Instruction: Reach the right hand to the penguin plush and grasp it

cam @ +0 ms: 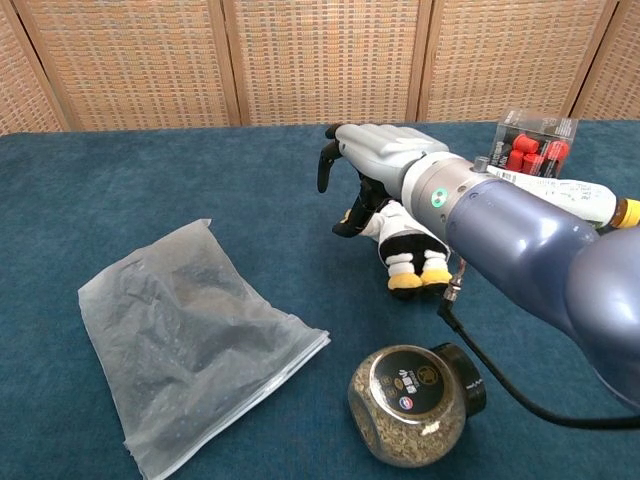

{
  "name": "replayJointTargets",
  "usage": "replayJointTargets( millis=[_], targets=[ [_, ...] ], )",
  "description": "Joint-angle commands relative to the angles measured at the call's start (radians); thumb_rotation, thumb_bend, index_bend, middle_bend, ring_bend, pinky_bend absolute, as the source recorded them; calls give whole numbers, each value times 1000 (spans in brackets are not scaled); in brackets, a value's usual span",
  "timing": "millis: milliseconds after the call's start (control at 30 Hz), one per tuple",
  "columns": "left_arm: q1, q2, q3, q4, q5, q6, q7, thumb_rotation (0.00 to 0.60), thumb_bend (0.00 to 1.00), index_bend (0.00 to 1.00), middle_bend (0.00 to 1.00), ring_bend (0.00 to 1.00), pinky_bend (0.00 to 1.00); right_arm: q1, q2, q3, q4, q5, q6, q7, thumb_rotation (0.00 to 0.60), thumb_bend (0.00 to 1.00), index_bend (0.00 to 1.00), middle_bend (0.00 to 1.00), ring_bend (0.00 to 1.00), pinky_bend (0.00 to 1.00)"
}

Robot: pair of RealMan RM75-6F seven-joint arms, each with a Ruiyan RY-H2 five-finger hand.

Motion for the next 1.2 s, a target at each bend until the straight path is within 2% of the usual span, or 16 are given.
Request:
replayJointTargets(
  millis=[33,700,1200],
  targets=[
    [-1,0,-2,2,-4,-2,-1,600,19,0,0,0,0,17,-8,2,28,19,-12,5,600,405,406,17,0,83],
    [-8,-6,-3,10,-14,-13,5,600,20,0,0,0,0,88,-33,1,222,104,-88,46,600,416,444,29,0,81],
    [-8,0,-2,6,-7,-8,-8,600,21,0,0,0,0,93,-32,-23,251,113,-85,74,600,434,521,75,0,82]
  ],
)
